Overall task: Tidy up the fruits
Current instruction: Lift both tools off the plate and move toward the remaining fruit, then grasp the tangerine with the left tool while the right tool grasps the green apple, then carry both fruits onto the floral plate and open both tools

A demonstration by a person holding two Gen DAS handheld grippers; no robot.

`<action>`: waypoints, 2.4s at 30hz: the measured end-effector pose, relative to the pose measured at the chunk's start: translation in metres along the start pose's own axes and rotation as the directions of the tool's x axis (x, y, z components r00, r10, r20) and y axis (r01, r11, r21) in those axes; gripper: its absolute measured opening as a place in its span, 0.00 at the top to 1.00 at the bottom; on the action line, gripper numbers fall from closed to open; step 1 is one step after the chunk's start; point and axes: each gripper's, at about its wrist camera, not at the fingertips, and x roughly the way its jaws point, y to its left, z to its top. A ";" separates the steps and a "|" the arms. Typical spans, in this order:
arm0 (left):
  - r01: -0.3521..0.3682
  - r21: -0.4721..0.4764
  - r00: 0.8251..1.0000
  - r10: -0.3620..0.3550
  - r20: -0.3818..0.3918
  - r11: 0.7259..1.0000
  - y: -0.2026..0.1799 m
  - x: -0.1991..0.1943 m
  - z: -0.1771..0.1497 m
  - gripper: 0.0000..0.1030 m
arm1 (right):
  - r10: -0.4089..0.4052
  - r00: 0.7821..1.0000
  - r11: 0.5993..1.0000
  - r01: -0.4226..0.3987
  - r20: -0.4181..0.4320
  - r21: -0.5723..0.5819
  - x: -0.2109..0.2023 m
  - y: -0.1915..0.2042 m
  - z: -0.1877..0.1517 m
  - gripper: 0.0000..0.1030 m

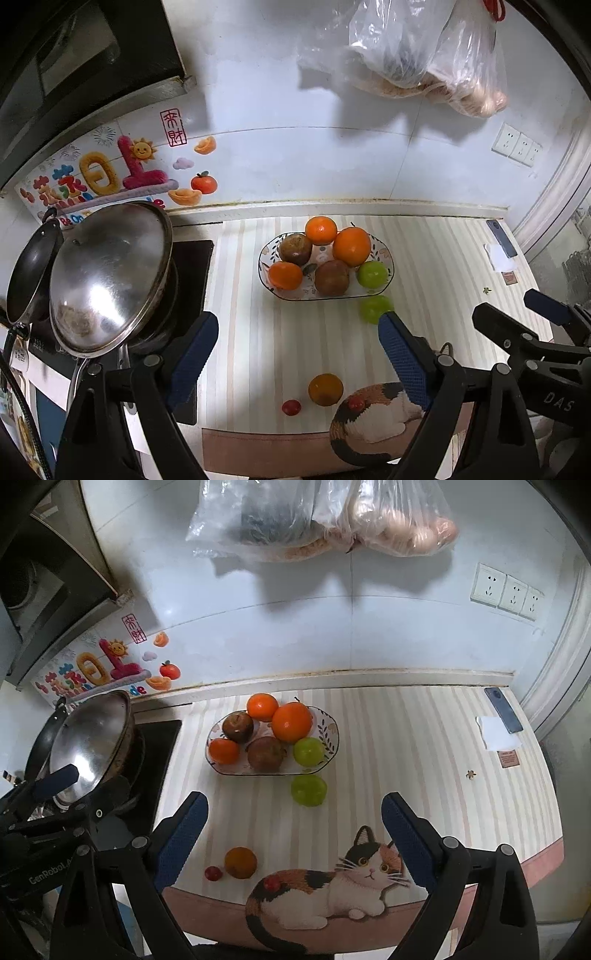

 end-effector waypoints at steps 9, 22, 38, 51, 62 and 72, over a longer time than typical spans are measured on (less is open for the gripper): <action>-0.002 -0.039 1.000 0.002 0.000 0.999 0.009 -0.003 -0.004 0.14 | 0.040 0.999 0.999 -0.040 -0.010 0.020 0.003 0.000 -0.004 0.06; 0.012 0.019 0.943 -0.005 -0.333 1.000 0.000 0.126 -0.053 0.03 | 0.062 0.981 0.994 -0.044 -0.186 0.103 0.106 -0.041 -0.014 0.05; 0.087 -0.036 0.776 -0.090 -0.625 0.996 -0.029 0.257 -0.111 0.50 | 0.181 0.919 0.972 -0.113 -0.350 0.206 0.261 -0.062 -0.028 0.13; 0.003 -0.073 0.821 -0.044 -0.569 0.997 -0.010 0.259 -0.091 0.50 | 0.161 0.887 0.987 -0.135 -0.433 0.089 0.326 -0.046 -0.016 0.37; 0.016 -0.062 0.824 -0.049 -0.564 0.998 -0.007 0.264 -0.080 0.50 | 0.184 0.840 0.980 -0.196 -0.510 0.031 0.286 -0.029 -0.074 0.38; 0.025 -0.073 0.841 -0.061 -0.538 0.997 -0.011 0.252 -0.074 0.51 | 0.186 0.843 0.981 -0.189 -0.505 0.045 0.296 -0.022 -0.074 0.38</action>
